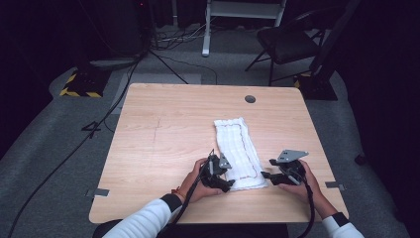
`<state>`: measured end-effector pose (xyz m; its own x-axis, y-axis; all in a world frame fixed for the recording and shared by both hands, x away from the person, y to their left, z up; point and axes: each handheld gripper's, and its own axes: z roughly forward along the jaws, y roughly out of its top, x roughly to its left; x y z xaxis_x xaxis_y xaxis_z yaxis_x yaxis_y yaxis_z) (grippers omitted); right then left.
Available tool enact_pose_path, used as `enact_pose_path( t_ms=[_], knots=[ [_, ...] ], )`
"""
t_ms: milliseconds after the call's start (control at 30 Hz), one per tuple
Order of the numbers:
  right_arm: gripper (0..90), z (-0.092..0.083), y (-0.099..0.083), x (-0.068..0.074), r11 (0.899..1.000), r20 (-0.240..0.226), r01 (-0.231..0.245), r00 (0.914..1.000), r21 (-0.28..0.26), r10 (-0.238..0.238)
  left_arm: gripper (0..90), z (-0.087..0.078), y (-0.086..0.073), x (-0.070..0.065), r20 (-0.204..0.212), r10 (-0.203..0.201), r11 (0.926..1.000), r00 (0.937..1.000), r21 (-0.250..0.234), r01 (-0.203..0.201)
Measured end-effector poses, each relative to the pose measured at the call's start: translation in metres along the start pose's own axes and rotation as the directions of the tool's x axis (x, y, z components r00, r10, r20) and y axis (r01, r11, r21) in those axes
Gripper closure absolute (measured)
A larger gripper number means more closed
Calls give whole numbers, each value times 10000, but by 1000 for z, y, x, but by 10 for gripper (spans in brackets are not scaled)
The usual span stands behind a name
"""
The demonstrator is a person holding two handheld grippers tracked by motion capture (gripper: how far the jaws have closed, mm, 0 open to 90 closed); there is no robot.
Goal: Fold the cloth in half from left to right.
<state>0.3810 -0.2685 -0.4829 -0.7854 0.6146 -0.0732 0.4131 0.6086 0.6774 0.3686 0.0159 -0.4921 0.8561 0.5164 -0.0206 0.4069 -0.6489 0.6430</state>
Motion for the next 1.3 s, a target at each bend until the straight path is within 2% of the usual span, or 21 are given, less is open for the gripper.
enact_pose_path(
  t_ms=[67, 167, 267, 500, 600, 667, 700, 767, 867, 967, 1067, 1133, 1200, 1233, 1300],
  knots=[
    [388, 3, 0, 4, 9998, -85, 161, 9998, 128, -160, 281, -3, -4, 0, -50, 111, 9999, 9999, -8, -111],
    [387, 3, -1, 8, 9998, -295, 143, 9995, 113, -140, 281, -9, -10, 2, -99, 170, 9999, 9998, -10, -170],
    [396, 4, 0, 18, 9994, -479, 349, 9983, 85, -344, 281, -15, -17, 2, -192, 290, 9996, 9994, -10, -290],
    [392, 7, 6, 45, 9961, -994, 881, 9913, 91, -868, 282, -33, -38, 1, -237, 101, 9999, 9997, 25, -101],
    [370, 6, 8, 54, 9939, -1175, 1094, 9873, 159, -1068, 280, -39, -42, -2, -369, -17, 9996, 9993, 295, 27],
    [367, 5, 10, 57, 9926, -1178, 1205, 9860, 125, -1183, 270, -42, -43, -4, -606, 177, 9992, 9980, 373, -155],
    [367, 3, 12, 57, 9928, -1174, 1197, 9860, 63, -1181, 269, -44, -43, -3, -565, 267, 9988, 9980, 419, -244],
    [367, -1, 15, 51, 9947, -1040, 1023, 9892, -120, -1030, 216, -46, -41, 2, -440, 189, 9990, 9989, 407, -171],
    [366, -6, 20, 38, 9969, -746, 663, 9948, -427, -694, 211, -48, -33, 16, -466, 38, 9999, 9989, 145, -31],
    [374, -8, 30, 19, 9971, -280, 341, 9990, -675, -361, 205, -49, -18, 35, -224, -178, 9991, 9996, -387, 169],
    [381, -5, 46, -4, 9958, 74, 50, 10000, -911, -44, 179, -45, 4, 54, -157, -321, 9978, 9994, -583, 311],
    [388, -1, 56, -17, 9946, 287, -86, 9995, -1032, 116, 178, -41, 19, 66, -365, -278, 9978, 9989, -615, 255],
    [398, 4, 66, -30, 9918, 276, -404, 9986, -1212, 441, 180, -37, 32, 78, -538, -287, 9969, 9981, -753, 246],
    [402, 9, 71, -36, 9910, 303, -486, 9981, -1245, 528, 181, -33, 39, 86, -763, -361, 9962, 9964, -812, 299],
    [403, 20, 79, -45, 9935, 396, -485, 9978, -1032, 528, 185, -27, 47, 100, -866, -692, 9944, 9938, -864, 617]
  ],
)
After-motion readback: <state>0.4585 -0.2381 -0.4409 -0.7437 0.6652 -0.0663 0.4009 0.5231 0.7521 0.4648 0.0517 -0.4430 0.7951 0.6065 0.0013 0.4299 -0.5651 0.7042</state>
